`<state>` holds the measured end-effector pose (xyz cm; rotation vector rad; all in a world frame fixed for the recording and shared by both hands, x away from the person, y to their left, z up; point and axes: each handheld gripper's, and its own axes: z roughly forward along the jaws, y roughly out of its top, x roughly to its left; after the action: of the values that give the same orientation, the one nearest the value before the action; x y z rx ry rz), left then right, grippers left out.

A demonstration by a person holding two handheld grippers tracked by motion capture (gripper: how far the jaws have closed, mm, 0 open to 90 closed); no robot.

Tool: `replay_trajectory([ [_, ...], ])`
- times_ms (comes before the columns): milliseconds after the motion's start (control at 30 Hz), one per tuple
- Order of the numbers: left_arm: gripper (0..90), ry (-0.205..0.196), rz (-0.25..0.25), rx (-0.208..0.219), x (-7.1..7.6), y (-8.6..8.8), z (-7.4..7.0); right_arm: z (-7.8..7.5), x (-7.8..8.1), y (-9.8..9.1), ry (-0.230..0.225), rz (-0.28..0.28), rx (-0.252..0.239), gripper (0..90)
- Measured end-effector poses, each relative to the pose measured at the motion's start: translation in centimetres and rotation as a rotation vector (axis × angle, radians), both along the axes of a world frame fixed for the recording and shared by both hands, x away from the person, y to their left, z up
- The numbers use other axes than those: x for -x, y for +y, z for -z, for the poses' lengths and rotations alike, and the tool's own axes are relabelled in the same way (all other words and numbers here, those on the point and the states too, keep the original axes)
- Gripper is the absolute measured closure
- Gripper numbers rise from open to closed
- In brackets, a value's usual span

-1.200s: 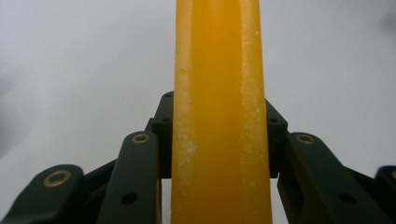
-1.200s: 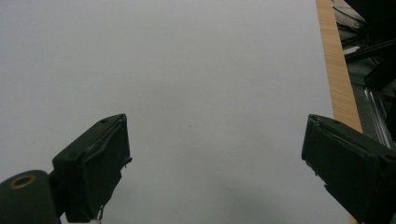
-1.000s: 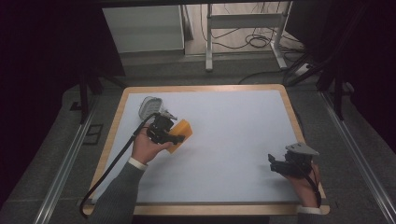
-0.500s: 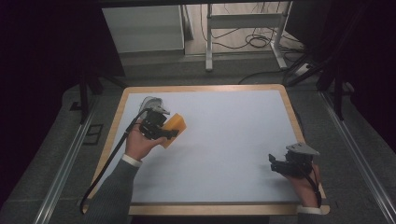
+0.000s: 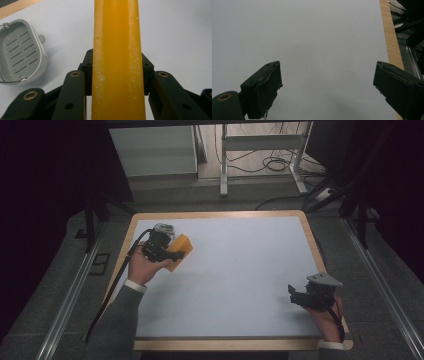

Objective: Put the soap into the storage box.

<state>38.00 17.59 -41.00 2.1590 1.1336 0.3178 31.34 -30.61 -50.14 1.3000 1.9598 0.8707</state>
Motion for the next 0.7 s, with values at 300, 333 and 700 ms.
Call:
replay_trajectory([
  [300,61.2,0.002,-0.023,0.006,-0.7,1.1,-0.3,0.0,0.0,0.0,-0.004,0.0,-0.003,8.2],
  [333,61.2,0.002,-0.023,0.006,-0.7,1.1,-0.3,0.0,0.0,0.0,-0.004,0.0,-0.003,8.2],
  [700,61.2,0.013,-0.043,-0.002,-2.0,1.7,-0.6,-0.1,0.1,0.0,-0.004,0.001,-0.006,8.2],
])
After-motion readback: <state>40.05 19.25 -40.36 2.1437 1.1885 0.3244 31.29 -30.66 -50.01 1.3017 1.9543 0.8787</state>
